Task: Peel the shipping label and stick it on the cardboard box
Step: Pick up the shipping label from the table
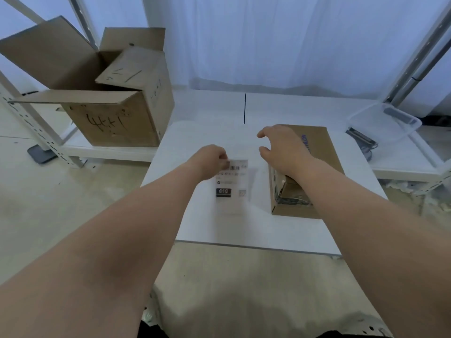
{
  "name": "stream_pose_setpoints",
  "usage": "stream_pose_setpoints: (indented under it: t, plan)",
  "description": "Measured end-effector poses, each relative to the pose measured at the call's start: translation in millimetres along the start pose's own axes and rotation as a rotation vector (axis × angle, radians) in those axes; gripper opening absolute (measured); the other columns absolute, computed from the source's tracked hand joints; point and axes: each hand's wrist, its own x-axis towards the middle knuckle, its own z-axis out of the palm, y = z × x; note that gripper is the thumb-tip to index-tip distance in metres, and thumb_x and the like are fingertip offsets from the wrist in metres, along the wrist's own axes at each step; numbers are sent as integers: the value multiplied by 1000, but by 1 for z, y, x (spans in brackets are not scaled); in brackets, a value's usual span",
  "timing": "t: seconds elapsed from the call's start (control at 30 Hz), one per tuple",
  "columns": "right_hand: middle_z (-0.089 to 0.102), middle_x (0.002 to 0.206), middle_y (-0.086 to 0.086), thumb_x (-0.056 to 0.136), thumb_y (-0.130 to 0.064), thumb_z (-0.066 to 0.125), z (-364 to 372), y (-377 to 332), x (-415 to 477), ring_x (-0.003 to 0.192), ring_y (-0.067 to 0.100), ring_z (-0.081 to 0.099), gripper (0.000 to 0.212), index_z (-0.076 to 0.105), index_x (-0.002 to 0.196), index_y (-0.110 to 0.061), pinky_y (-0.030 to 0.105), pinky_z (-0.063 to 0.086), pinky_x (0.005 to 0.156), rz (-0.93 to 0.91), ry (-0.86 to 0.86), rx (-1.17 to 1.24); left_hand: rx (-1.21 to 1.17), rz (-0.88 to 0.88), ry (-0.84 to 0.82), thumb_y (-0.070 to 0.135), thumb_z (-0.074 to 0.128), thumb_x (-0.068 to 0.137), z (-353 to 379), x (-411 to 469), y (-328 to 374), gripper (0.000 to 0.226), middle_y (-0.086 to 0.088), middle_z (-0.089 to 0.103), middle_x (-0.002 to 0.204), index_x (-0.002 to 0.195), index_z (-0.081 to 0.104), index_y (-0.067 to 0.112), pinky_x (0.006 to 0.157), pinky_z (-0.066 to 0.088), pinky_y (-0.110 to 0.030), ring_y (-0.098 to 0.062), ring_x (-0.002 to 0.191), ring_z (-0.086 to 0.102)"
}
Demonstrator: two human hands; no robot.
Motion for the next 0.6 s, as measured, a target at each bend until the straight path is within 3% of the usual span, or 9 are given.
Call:
stream_pose_setpoints:
  t: [0.1, 0.23, 0.3, 0.47, 0.53, 0.6]
  plan:
    - [52, 135, 9, 95, -23, 47, -3, 2, -2, 127, 26, 43, 40, 47, 134, -12, 36, 32, 107, 5, -13, 29, -229, 59, 89, 20, 62, 89, -19, -5, 15, 14, -6, 60, 71, 81, 61, 9, 54, 38, -25, -18, 65, 54]
    - [52, 135, 5, 95, -38, 49, -17, 1, -8, 124, 22, 47, 47, 43, 136, -16, 30, 37, 97, 75, -57, 258, -360, 98, 105, 21, 68, 86, -42, -18, 23, 22, -2, 62, 63, 68, 56, 14, 56, 44, -20, -8, 51, 53]
    - [59, 125, 3, 90, -45, 55, -28, -1, -15, 116, 19, 54, 50, 46, 131, -19, 29, 41, 93, 118, -79, 457, -430, 127, 97, 20, 69, 85, -52, -28, 30, 23, -2, 61, 60, 67, 57, 14, 57, 46, -20, -8, 49, 52]
    - [73, 96, 12, 83, -22, 70, -52, -11, -42, 87, 25, 71, 21, 65, 99, -9, 42, 58, 81, 201, -79, 1031, -490, 216, 70, 23, 73, 81, -65, -56, 59, 27, 1, 56, 54, 63, 55, 14, 55, 44, -19, -4, 46, 49]
    - [71, 86, 13, 85, -16, 68, -60, -18, -54, 74, 24, 70, 10, 65, 89, -8, 35, 59, 66, 208, -46, 1076, -465, 237, 73, 27, 73, 81, -62, -68, 68, 30, 2, 54, 55, 62, 53, 15, 52, 39, -15, -6, 49, 46]
    - [69, 80, 11, 85, -15, 68, -66, -24, -62, 68, 21, 68, 9, 63, 80, -10, 32, 57, 63, 198, 7, 1019, -465, 259, 102, 28, 70, 84, -59, -75, 73, 28, 3, 52, 59, 63, 54, 17, 54, 37, -17, -7, 54, 44]
